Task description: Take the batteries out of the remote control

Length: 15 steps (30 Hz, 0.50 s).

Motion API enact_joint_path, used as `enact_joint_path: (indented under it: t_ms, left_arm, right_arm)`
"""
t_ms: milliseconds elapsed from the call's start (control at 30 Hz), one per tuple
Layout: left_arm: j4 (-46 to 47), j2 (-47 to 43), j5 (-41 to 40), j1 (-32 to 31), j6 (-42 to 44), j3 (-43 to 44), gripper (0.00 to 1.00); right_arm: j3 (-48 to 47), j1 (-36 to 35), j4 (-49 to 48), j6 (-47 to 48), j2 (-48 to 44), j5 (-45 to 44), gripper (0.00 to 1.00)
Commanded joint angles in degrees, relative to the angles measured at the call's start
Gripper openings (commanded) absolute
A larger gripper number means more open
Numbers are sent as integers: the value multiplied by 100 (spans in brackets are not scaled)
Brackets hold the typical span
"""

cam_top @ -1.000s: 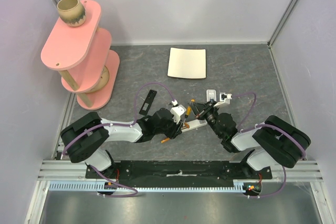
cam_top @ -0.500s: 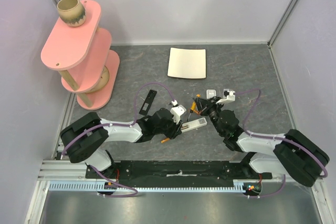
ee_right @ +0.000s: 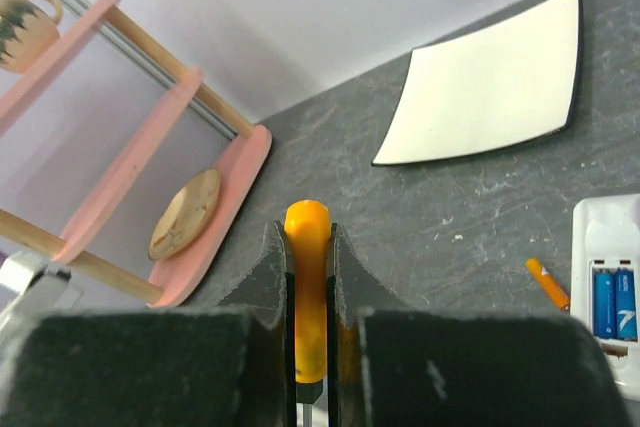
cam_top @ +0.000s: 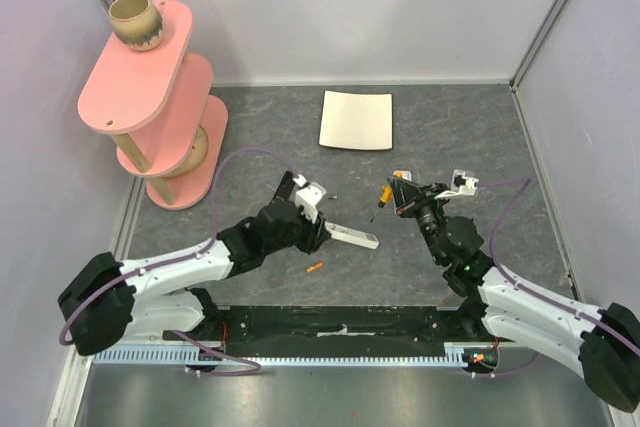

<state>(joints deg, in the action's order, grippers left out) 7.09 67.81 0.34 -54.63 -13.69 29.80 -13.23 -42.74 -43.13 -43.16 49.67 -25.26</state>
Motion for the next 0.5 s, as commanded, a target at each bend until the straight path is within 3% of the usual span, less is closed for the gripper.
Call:
enact_joint_path:
  t_ms: [0, 167, 333, 433, 467]
  left_arm:
    - [-594, -426, -579, 619, -361, 272, 2]
    - [-674, -594, -553, 1472, -441, 236, 2]
    - [-657, -16, -369, 1596, -336, 377, 2]
    - [-367, 249, 246, 1596, -195, 386, 2]
    - [-192, 424, 735, 1587, -99, 403, 17]
  right_arm:
    - [-144, 20, 542, 123, -510, -129, 0]
    - [-127, 20, 675, 123, -573, -67, 0]
    - [-83, 20, 640, 132, -388, 3, 0]
    - [-74, 29, 657, 158, -274, -6, 0]
    - [-57, 20, 657, 167, -256, -6, 0]
